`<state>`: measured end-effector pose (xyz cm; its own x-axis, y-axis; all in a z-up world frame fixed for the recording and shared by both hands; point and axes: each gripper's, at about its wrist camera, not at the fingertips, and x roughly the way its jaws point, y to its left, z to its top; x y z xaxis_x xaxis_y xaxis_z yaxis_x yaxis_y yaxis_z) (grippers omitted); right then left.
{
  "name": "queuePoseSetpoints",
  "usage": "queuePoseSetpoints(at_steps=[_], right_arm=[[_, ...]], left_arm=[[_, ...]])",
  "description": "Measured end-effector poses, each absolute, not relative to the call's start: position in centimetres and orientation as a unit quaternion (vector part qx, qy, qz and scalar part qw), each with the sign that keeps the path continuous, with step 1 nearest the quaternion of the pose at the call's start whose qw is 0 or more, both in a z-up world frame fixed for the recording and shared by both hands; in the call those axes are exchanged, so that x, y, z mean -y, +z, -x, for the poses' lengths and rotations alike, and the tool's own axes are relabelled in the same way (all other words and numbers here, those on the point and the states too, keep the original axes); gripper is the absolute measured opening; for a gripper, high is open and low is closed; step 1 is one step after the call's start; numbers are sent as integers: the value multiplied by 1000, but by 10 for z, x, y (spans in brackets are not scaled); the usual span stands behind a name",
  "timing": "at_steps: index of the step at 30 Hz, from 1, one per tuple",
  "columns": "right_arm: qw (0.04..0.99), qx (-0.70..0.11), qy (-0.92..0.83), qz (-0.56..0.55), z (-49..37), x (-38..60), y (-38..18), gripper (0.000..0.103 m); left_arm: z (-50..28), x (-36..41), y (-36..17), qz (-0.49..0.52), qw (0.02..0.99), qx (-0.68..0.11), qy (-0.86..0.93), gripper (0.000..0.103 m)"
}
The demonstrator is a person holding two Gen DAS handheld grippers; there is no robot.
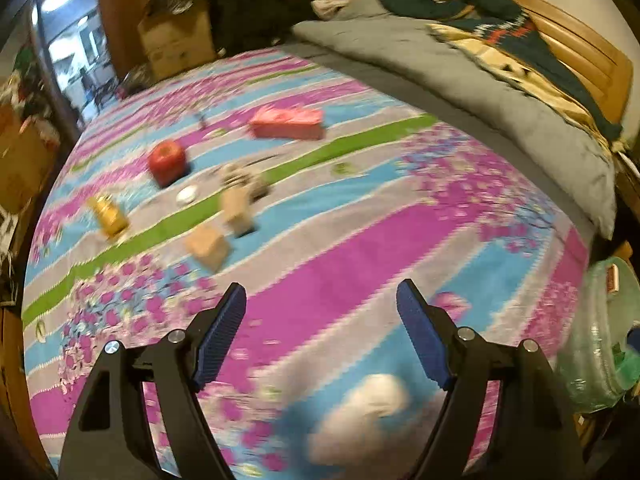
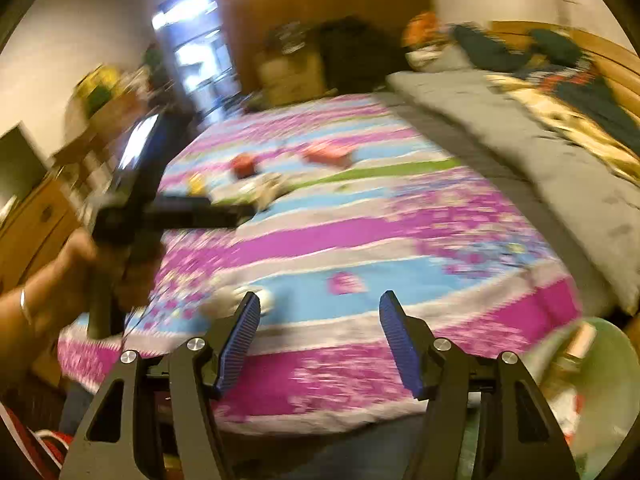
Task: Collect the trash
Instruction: 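Move both open tools back over the bed toward the beige blocks and cloth, then grasp the beige sponge block with the left gripper while the right gripper grasps the white cloth bundle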
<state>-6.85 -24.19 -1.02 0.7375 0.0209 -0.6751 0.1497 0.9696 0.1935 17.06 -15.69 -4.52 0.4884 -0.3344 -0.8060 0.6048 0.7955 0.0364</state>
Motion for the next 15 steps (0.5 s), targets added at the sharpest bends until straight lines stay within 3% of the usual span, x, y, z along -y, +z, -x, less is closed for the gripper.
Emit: queuePoseSetpoints(at_steps=[5, 10, 15], right_arm=[[915, -393, 35, -88, 22, 190, -39, 66], [913, -399, 72, -55, -16, 147, -64, 87], [905, -419, 60, -41, -49, 129, -90, 89]], left_arm=[[-221, 111, -63, -168, 832, -422, -320, 74], [-260, 93, -87, -200, 818, -420, -338, 74], [-289, 94, -98, -176, 815, -423, -354, 74]])
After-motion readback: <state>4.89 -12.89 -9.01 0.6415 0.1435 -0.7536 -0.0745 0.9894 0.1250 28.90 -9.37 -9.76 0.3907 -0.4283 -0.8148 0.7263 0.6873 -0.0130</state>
